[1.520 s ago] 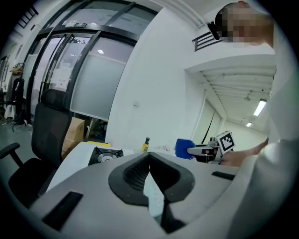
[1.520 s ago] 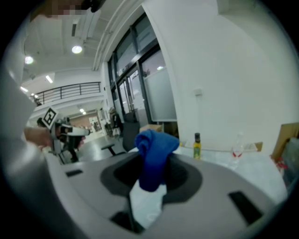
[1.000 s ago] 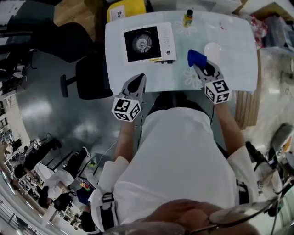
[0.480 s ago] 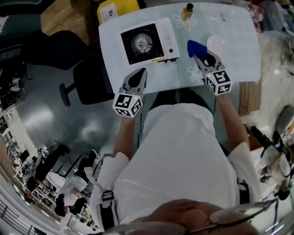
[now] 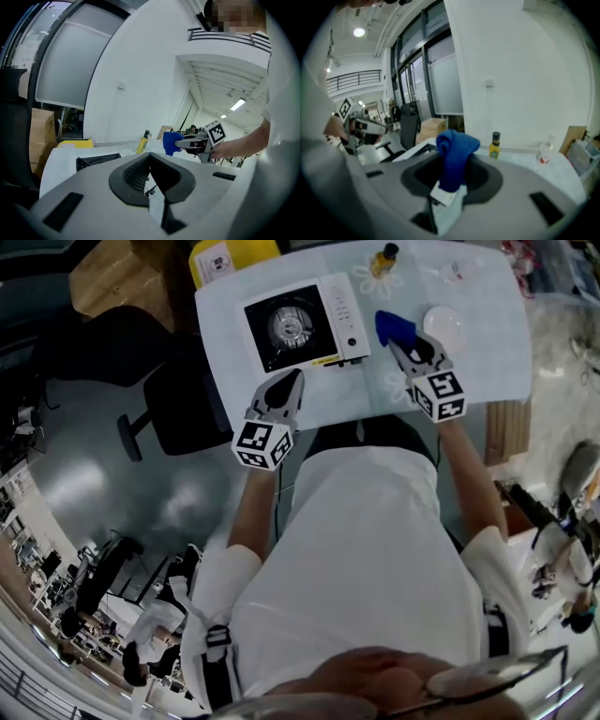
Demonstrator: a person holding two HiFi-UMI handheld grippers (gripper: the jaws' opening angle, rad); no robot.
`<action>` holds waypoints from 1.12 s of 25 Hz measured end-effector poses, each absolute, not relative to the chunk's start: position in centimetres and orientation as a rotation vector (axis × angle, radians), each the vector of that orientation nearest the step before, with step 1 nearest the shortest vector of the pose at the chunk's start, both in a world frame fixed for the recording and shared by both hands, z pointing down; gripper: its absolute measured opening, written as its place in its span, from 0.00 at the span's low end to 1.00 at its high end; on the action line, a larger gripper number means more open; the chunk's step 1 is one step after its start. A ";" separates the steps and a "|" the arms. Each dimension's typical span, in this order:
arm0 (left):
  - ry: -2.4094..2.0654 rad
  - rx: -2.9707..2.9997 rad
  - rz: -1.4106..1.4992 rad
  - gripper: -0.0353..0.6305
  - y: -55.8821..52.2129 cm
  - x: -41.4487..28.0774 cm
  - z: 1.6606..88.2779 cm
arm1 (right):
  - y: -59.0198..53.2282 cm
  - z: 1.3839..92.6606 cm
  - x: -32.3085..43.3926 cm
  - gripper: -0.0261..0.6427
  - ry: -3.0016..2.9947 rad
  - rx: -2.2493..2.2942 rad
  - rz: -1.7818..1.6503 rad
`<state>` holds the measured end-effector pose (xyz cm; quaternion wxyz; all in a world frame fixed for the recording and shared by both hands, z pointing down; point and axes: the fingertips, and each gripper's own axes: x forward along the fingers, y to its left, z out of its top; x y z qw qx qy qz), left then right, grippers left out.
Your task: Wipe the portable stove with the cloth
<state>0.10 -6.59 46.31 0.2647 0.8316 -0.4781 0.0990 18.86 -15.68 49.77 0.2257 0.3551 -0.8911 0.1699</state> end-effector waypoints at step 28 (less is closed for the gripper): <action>-1.355 2.052 0.390 0.10 -10.8 7.0 49.6 | -26.1 60.7 19.0 0.24 -2.436 0.743 0.455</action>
